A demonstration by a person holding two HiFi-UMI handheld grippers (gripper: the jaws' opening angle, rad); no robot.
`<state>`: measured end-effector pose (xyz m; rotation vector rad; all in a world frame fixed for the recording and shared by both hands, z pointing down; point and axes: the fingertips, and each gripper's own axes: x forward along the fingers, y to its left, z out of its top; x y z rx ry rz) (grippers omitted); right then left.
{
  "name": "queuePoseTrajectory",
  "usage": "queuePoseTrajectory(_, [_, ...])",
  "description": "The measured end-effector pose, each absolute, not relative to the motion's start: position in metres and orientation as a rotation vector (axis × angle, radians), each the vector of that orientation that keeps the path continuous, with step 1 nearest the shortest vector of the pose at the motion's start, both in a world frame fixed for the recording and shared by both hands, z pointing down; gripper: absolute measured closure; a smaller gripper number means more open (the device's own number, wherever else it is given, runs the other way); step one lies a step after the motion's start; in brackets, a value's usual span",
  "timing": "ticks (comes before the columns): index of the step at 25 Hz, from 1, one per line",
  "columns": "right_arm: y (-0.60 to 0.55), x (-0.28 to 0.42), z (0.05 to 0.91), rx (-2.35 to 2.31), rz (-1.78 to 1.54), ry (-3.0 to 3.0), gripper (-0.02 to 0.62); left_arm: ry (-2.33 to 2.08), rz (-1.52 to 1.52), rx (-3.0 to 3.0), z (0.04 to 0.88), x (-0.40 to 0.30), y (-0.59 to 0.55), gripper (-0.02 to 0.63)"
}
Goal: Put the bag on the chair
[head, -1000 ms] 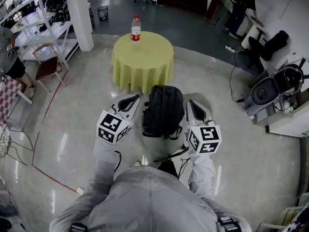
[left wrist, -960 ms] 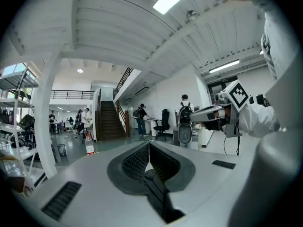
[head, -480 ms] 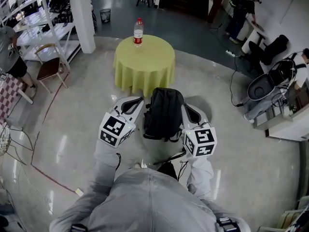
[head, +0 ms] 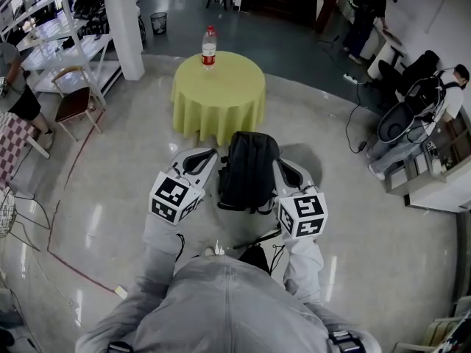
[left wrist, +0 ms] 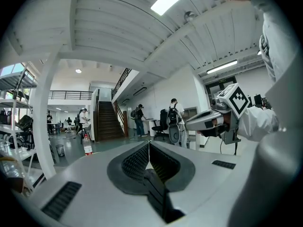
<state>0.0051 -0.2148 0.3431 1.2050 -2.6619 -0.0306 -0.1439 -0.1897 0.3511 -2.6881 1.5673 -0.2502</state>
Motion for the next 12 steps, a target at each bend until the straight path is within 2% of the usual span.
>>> queuePoseTrajectory(12, [-0.2169, 0.0081, 0.3536, 1.202, -0.002, -2.65, 0.584, 1.601, -0.273, -2.7, 0.3605, -0.1441, -0.1933, 0.595])
